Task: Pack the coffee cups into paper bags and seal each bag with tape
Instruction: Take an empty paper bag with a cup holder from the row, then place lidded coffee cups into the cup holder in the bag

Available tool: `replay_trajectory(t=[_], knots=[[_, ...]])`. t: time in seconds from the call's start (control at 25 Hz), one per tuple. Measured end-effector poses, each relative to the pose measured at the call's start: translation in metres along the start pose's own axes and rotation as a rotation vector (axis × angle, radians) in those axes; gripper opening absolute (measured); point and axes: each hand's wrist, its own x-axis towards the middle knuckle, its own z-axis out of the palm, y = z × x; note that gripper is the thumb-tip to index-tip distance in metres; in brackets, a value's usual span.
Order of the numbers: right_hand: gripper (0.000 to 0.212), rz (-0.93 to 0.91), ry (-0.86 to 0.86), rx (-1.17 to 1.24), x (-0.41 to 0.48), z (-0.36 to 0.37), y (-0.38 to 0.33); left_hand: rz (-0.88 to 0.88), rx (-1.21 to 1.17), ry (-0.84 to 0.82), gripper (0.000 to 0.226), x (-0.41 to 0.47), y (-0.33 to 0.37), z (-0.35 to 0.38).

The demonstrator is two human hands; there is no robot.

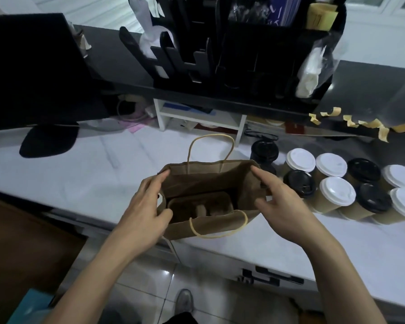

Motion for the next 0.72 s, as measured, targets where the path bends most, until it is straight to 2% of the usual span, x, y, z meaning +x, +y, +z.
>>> replay_trajectory(t=[0.44,0.72], knots=[[0.069,0.069,0.021,-0.018,0.039,0.014,-0.017,0.057,-0.053,-0.061,0.066,0.053,-0.021,-0.022],[0.071,0.053,-0.009,-0.005,0.068,-0.001,-0.011,0.062,-0.043,-0.025,0.068,0.077,-0.011,-0.017]])
